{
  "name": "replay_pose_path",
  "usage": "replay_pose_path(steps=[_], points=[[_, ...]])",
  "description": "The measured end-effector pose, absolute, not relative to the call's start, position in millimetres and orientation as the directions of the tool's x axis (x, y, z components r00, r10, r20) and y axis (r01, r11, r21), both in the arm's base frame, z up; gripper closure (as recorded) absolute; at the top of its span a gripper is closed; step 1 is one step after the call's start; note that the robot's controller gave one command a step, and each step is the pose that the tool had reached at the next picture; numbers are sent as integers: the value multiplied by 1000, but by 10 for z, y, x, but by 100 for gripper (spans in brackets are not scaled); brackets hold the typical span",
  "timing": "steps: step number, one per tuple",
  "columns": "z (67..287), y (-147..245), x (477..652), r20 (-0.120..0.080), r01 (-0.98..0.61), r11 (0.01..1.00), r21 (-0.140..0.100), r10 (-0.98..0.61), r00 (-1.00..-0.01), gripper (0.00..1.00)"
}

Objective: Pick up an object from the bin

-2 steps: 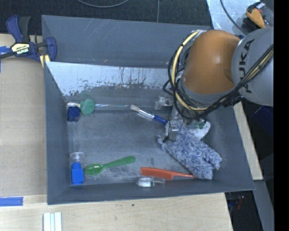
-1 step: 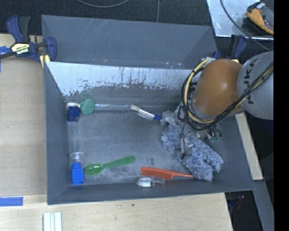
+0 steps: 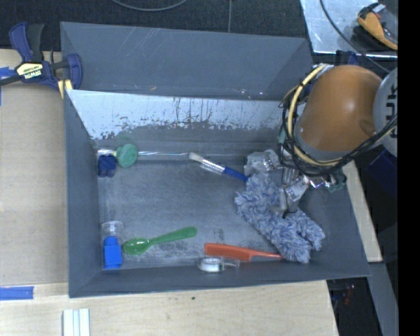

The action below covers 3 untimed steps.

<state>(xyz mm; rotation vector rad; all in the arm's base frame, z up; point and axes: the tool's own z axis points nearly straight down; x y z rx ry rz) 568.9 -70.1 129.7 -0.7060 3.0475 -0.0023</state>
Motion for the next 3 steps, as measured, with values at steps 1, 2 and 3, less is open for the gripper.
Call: replay_pose_path(steps=[1,2,3], points=[[1004,-1324,6022,-7,-597,802,2,-597,-802,0],[710,-1199,6032,-13,-761,649,-8,-761,-649,0],[715,-1001,5760,-12,-893,450,-5,-893,-450,100]])
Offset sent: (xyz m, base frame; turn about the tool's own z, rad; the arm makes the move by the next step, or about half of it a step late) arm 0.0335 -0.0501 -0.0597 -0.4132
